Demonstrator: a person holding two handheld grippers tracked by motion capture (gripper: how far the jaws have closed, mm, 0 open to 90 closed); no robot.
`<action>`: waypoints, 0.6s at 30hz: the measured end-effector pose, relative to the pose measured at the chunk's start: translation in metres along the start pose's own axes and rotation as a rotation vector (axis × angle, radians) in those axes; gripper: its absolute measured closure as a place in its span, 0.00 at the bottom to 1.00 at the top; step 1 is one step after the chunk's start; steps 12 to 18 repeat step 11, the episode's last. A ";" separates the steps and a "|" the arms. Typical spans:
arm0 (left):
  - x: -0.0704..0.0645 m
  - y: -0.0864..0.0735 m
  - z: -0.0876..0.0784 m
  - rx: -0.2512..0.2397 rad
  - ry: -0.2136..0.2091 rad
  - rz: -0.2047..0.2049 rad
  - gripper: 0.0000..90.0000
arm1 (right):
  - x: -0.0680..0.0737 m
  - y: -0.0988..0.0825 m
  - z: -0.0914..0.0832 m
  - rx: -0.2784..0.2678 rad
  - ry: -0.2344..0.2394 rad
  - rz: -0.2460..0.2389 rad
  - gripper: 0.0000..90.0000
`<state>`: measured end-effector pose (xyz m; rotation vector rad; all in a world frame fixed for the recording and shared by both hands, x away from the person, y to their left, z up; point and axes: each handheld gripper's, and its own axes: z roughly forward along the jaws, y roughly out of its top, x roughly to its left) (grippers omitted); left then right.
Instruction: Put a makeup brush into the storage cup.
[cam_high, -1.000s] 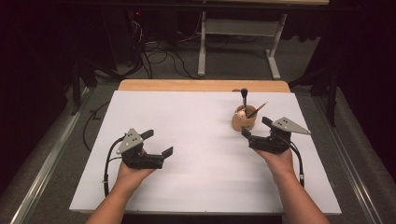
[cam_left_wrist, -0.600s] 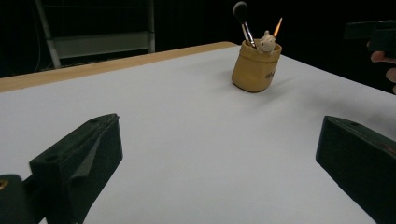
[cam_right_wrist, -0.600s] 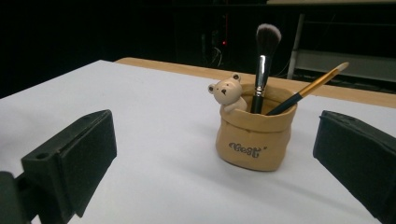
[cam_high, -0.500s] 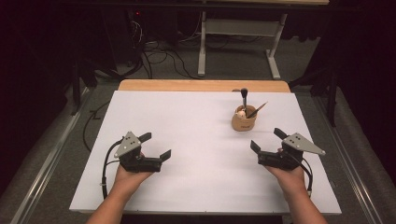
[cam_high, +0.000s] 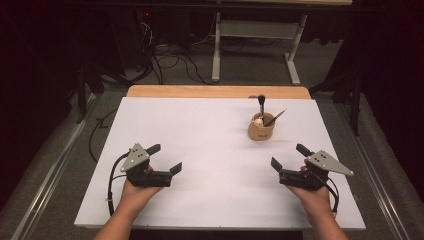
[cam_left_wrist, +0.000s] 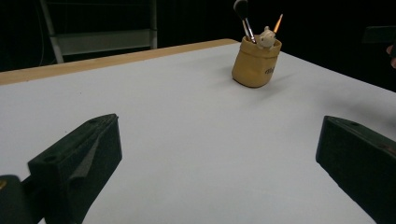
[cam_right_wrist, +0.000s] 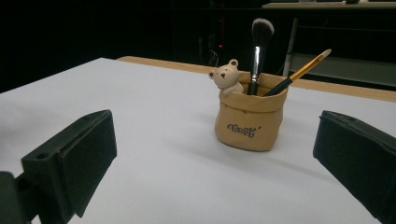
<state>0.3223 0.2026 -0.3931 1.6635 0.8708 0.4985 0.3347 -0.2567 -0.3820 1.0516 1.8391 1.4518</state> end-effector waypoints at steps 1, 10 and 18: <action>0.000 0.000 0.000 -0.001 0.002 0.001 0.01 | 0.000 0.000 0.000 -0.003 0.001 -0.003 0.01; 0.002 0.001 -0.001 -0.005 0.010 0.002 0.00 | -0.001 0.000 -0.001 -0.017 0.002 0.000 0.01; 0.002 0.001 -0.001 -0.005 0.011 0.003 0.00 | -0.001 0.000 -0.001 -0.015 -0.002 -0.001 0.01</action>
